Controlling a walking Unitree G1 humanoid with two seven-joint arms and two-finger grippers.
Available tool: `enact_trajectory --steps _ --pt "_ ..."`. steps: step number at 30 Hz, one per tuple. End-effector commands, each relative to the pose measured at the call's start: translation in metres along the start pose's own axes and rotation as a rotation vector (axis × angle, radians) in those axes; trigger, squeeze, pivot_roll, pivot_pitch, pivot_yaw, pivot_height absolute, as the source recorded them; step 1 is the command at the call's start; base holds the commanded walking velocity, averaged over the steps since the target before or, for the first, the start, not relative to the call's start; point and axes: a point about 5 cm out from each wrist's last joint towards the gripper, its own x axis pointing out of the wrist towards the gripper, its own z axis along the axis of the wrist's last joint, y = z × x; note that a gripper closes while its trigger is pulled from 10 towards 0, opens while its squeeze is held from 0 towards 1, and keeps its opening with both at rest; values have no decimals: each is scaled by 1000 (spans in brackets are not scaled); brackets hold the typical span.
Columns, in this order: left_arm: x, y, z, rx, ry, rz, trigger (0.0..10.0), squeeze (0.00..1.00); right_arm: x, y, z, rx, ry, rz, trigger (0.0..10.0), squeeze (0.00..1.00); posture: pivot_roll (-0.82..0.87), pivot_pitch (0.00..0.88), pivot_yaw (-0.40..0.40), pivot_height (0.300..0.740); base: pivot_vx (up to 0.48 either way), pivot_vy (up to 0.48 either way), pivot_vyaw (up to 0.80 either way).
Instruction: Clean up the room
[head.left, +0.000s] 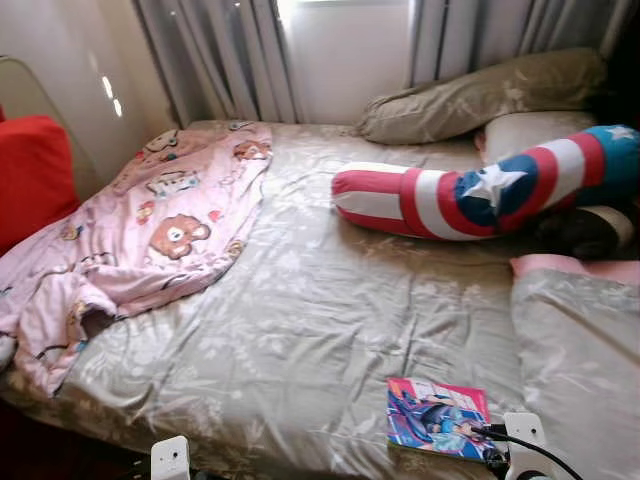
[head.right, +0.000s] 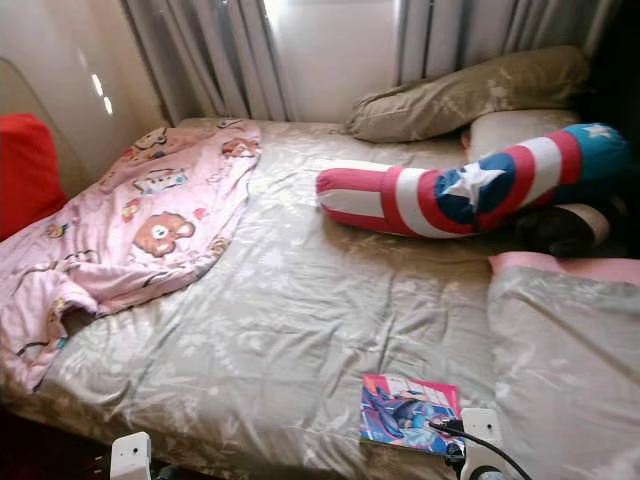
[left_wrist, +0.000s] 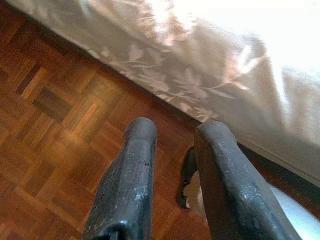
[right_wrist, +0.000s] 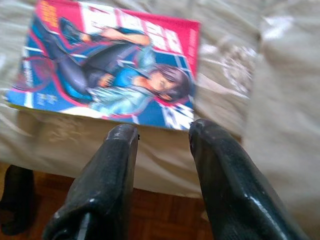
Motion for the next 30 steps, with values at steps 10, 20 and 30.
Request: enact_trajectory --steps 10,20,30 --pt "-1 4 -3 10 20 10 10000 0 0 7 -3 21 6 13 10000 0 36 0 62 740 0 480 0" --pt "-1 5 -4 8 24 10 10000 0 0 7 -4 22 8 19 10000 0 39 0 63 740 0 480 0" --pt "-1 6 -5 7 26 10 10000 0 0 8 -5 25 8 21 10000 0 40 0 65 740 0 480 0"
